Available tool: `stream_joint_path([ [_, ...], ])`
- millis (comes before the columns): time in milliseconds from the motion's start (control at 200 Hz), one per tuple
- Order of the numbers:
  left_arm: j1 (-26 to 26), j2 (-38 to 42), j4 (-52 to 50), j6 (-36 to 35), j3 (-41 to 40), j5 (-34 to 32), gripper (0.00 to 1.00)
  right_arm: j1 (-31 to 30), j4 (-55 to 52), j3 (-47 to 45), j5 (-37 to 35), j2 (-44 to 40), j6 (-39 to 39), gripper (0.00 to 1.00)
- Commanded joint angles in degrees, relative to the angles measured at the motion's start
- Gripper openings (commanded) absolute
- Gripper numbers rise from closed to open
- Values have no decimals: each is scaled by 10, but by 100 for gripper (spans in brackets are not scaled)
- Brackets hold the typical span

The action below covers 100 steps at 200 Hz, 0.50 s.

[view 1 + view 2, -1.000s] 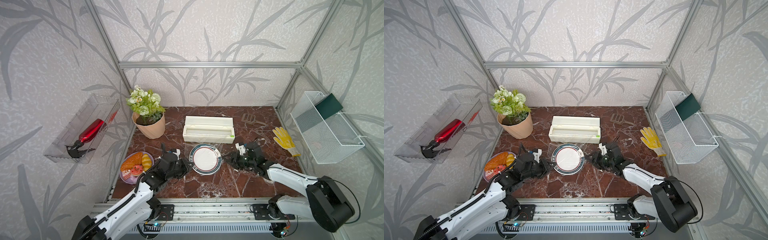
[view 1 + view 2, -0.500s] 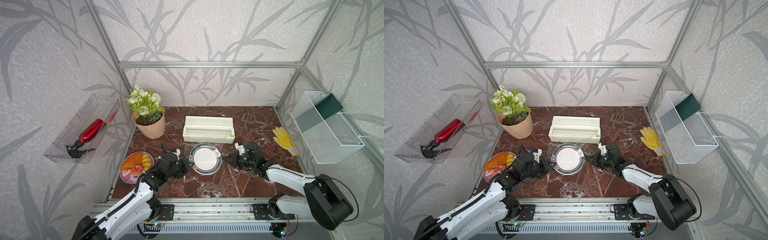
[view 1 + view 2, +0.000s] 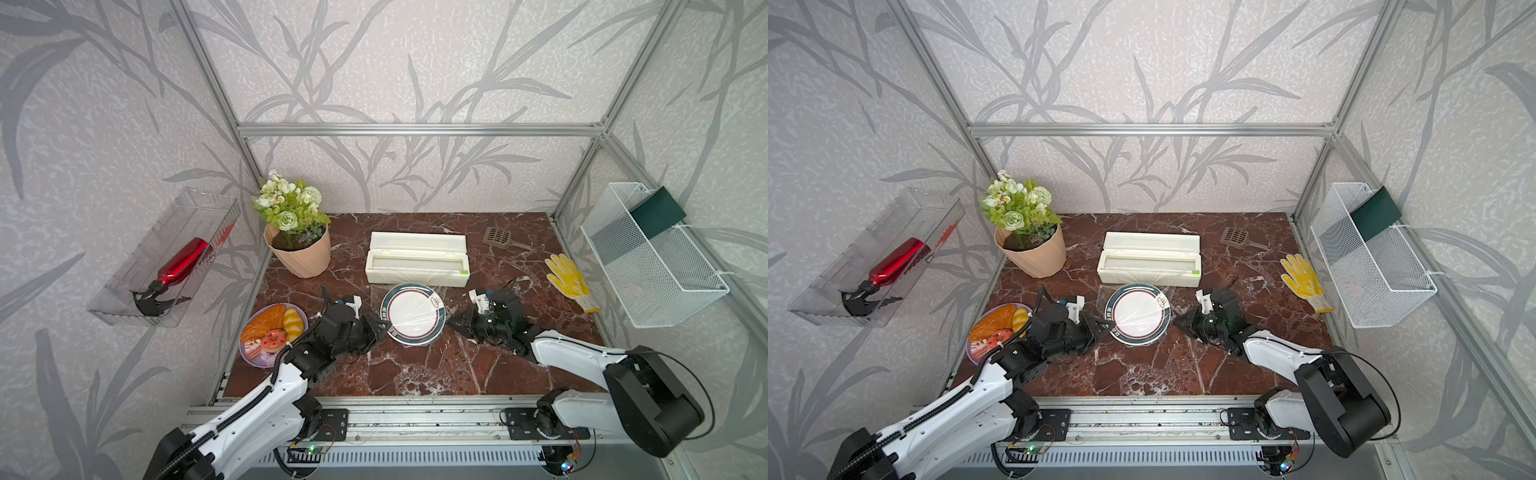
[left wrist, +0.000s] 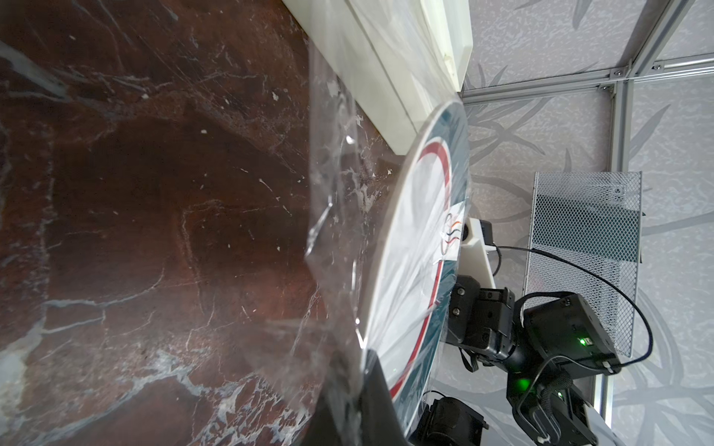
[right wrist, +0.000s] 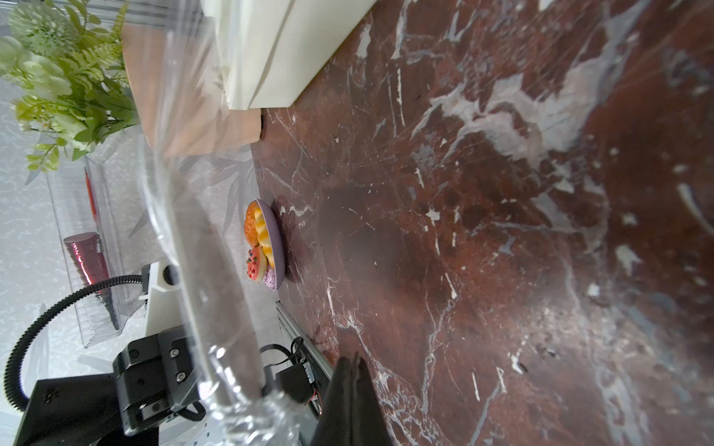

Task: Wrap the plate with plastic wrap
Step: Pick up the plate at the center of the board.

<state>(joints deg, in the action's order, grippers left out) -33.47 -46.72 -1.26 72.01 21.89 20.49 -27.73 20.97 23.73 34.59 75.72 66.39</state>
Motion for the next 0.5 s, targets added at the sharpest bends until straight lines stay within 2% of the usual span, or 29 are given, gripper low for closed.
stream_joint_path([
  [0,0,5,48,11,3,24,0,-4,48,25,5,28,10,0],
  [95,-1,7,42,9,3,27,0,-4,28,41,2,22,-1,0],
  [220,-1,20,30,4,5,16,0,-1,-129,60,-58,-55,-72,0],
  [280,0,23,25,1,7,14,0,5,-164,51,-80,-91,-84,0],
  [425,-1,15,29,-2,9,16,0,21,-184,40,-50,-122,-91,17],
  [495,-1,11,34,-2,10,17,0,21,-158,34,-26,-121,-81,23],
])
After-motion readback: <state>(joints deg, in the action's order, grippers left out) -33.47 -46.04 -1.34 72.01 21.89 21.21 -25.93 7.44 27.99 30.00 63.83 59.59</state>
